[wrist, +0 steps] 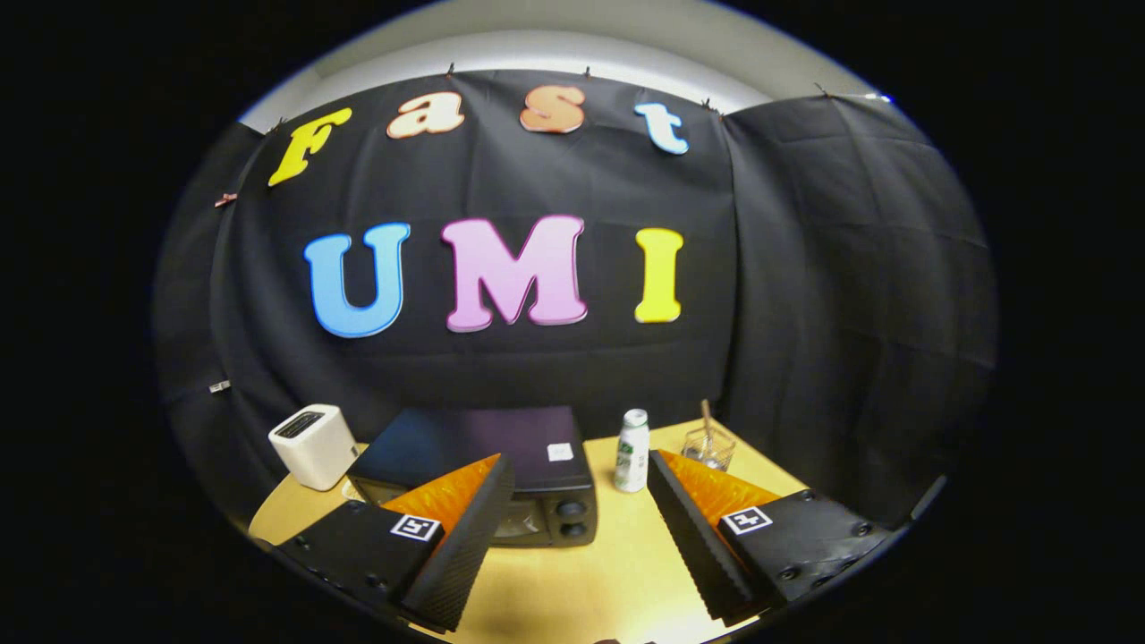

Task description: Open the toaster oven, put the food inside, and close the toaster oven door.

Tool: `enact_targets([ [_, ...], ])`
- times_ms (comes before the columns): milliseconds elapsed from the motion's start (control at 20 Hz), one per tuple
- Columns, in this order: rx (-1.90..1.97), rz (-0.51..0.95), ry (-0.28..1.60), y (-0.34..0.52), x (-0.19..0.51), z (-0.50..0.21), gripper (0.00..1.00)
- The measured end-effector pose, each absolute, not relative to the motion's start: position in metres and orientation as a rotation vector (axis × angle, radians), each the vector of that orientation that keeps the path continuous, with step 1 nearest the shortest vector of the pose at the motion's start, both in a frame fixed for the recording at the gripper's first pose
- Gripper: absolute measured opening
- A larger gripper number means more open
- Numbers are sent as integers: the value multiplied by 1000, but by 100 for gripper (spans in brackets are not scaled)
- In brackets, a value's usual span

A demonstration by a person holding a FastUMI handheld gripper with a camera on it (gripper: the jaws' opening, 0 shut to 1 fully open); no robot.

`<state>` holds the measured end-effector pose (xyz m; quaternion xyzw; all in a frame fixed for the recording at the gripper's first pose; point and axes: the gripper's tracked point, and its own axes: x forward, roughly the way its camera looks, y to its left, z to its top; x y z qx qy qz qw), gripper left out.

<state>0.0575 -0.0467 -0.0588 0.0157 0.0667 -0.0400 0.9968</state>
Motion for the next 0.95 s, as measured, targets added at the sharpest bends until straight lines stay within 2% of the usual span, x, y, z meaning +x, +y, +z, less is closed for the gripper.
enact_targets([
  [150,28,-141,42,-88,25,-15,98],
  [550,103,-206,94,-134,-79,-7,98],
  [950,96,-176,107,-128,-87,-5,98],
])
